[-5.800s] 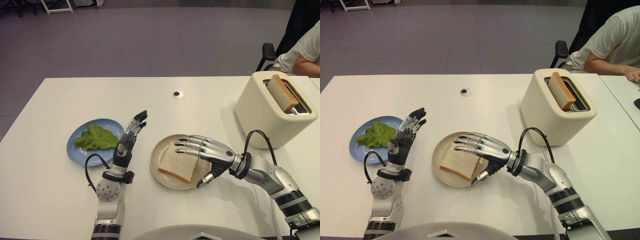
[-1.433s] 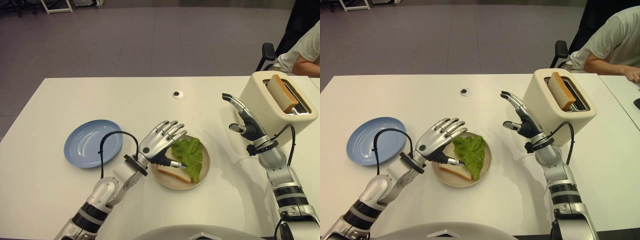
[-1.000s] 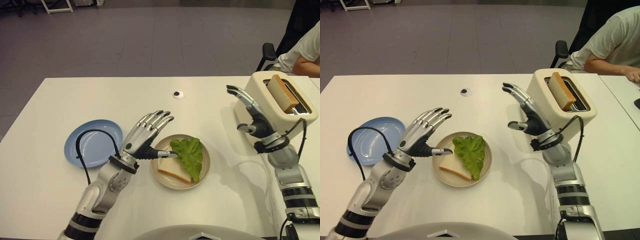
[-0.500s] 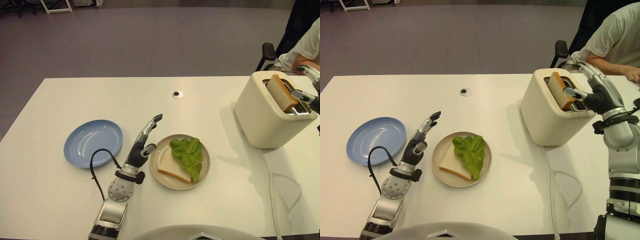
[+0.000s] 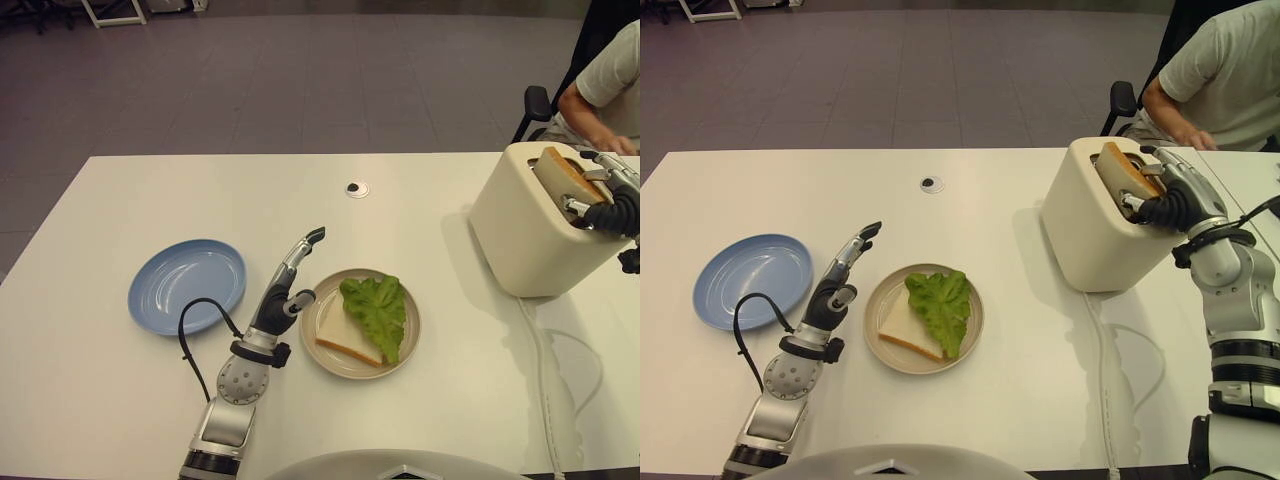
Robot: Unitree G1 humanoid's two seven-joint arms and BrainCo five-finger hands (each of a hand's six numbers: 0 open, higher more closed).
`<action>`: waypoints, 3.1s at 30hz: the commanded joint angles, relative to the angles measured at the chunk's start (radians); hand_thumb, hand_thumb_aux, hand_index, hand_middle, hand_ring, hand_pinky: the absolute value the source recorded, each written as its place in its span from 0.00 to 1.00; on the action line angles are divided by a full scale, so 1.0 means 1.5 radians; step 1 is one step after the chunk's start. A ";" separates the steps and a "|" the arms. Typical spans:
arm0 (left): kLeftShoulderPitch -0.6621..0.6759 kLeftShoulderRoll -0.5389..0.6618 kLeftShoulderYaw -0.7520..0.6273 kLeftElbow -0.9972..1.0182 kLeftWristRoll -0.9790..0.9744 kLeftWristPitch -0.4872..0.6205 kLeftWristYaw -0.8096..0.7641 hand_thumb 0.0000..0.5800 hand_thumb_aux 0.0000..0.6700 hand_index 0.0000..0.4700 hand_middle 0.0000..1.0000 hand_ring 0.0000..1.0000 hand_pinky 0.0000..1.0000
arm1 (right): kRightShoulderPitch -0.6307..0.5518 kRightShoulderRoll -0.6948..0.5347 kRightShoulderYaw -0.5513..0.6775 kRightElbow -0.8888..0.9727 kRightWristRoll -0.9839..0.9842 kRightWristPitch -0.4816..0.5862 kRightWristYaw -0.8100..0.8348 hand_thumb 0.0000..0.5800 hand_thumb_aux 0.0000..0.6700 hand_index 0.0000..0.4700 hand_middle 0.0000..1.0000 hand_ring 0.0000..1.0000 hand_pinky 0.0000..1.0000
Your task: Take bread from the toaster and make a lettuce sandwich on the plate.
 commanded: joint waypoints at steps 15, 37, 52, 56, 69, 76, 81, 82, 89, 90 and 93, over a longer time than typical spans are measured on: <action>0.008 0.002 0.022 0.016 0.017 -0.008 -0.001 0.00 0.00 0.00 0.00 0.00 0.00 | -0.049 0.026 -0.065 -0.097 0.072 0.014 -0.061 1.00 1.00 1.00 0.00 0.00 0.00; -0.001 -0.003 0.043 0.046 0.004 -0.028 -0.005 0.00 0.00 0.00 0.00 0.00 0.00 | 0.024 0.179 0.204 -0.296 -0.136 -0.152 -0.069 1.00 1.00 1.00 0.00 0.00 0.00; -0.006 -0.005 0.035 0.045 0.006 -0.026 -0.021 0.00 0.00 0.00 0.00 0.00 0.00 | 0.066 0.217 0.295 -0.233 -0.296 -0.202 -0.203 1.00 1.00 1.00 0.00 0.00 0.00; -0.002 -0.005 0.035 0.042 0.008 -0.025 -0.021 0.00 0.00 0.00 0.00 0.00 0.00 | 0.088 0.211 0.303 -0.257 -0.303 -0.208 -0.195 1.00 1.00 1.00 0.00 0.00 0.00; -0.001 -0.004 0.034 0.038 0.016 -0.021 -0.021 0.00 0.00 0.00 0.00 0.00 0.00 | 0.144 0.197 0.352 -0.303 -0.329 -0.226 -0.139 0.00 0.00 0.00 0.00 0.00 0.00; -0.001 -0.003 0.036 0.040 0.020 -0.020 -0.019 0.00 0.00 0.00 0.00 0.00 0.00 | 0.150 0.186 0.353 -0.313 -0.330 -0.238 -0.130 0.00 0.00 0.00 0.00 0.00 0.00; -0.001 -0.001 0.038 0.041 0.019 -0.020 -0.019 0.00 0.00 0.00 0.00 0.00 0.00 | 0.146 0.168 0.367 -0.302 -0.280 -0.270 -0.080 0.00 0.00 0.00 0.00 0.00 0.00; -0.001 -0.001 0.038 0.041 0.019 -0.020 -0.019 0.00 0.00 0.00 0.00 0.00 0.00 | 0.146 0.161 0.375 -0.299 -0.258 -0.280 -0.058 0.00 0.00 0.00 0.00 0.00 0.00; -0.001 0.000 0.037 0.040 0.025 -0.020 -0.018 0.00 0.00 0.00 0.00 0.00 0.00 | 0.139 0.092 0.425 -0.279 -0.107 -0.352 0.119 0.00 0.00 0.00 0.00 0.00 0.00; -0.001 0.000 0.037 0.040 0.026 -0.020 -0.018 0.00 0.00 0.00 0.00 0.00 0.00 | 0.138 0.090 0.425 -0.279 -0.101 -0.359 0.128 0.00 0.00 0.00 0.00 0.00 0.00; -0.003 0.000 0.036 0.042 0.028 -0.019 -0.018 0.00 0.00 0.00 0.00 0.00 0.00 | 0.137 0.090 0.414 -0.284 -0.097 -0.366 0.138 0.00 0.00 0.00 0.00 0.00 0.00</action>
